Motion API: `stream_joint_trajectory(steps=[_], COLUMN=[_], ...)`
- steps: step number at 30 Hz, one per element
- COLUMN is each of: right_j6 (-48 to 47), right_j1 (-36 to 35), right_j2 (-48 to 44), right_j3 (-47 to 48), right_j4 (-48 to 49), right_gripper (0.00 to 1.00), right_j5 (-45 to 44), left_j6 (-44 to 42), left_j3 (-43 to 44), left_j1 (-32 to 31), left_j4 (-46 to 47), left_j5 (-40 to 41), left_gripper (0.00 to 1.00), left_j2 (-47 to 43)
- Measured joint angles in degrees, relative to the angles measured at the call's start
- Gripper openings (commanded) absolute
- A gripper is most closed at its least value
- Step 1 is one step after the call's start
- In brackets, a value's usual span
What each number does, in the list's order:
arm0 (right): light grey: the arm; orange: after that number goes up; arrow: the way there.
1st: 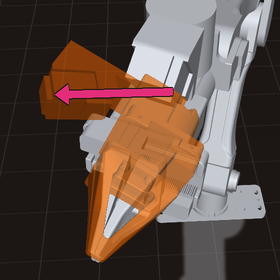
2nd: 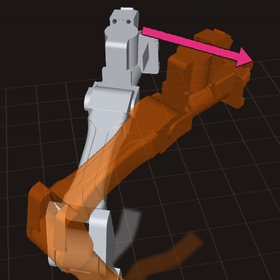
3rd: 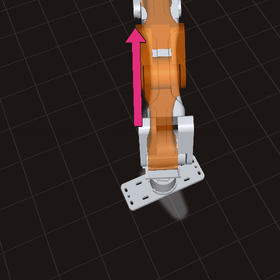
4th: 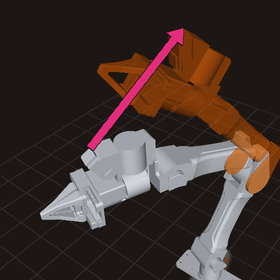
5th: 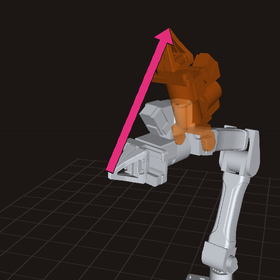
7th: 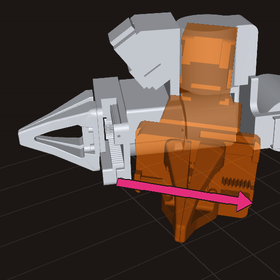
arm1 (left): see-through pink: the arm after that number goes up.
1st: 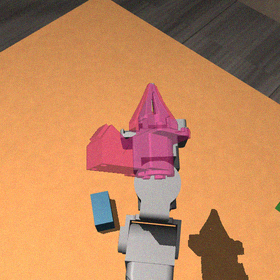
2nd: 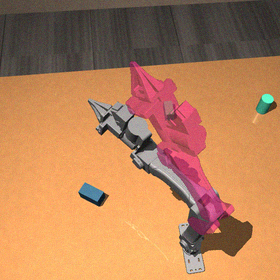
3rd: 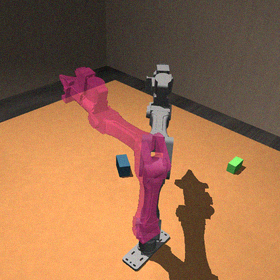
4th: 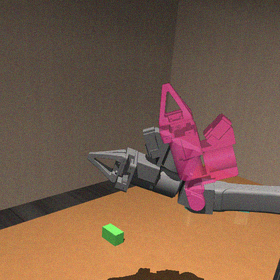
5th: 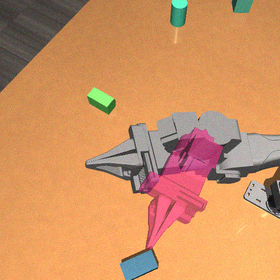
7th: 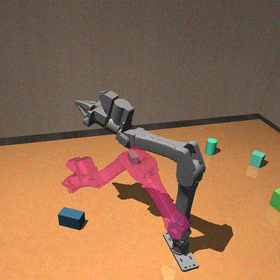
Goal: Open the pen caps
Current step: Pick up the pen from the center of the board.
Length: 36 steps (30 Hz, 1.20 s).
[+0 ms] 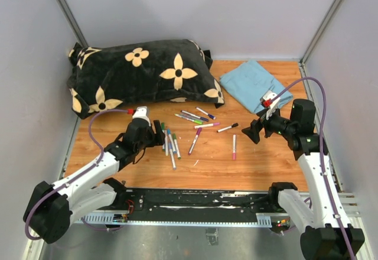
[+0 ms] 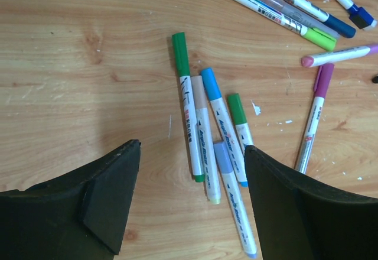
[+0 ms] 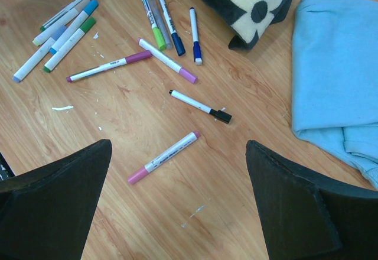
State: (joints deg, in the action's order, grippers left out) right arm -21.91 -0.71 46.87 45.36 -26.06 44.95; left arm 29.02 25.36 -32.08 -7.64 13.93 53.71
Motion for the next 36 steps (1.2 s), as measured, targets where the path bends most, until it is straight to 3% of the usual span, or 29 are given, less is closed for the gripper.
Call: stream_joint_trajectory(steps=[36], right_j6=[-0.9], right_j1=[-0.5], right_j2=[1.1], right_j3=[0.0], right_j4=[-0.9], right_gripper=[0.98], right_j5=[-0.6], left_j6=[-1.7], left_j3=[6.3], left_j1=[-2.3], left_j4=[-4.0], left_j5=[6.4], left_gripper=[0.73], left_j2=[13.4])
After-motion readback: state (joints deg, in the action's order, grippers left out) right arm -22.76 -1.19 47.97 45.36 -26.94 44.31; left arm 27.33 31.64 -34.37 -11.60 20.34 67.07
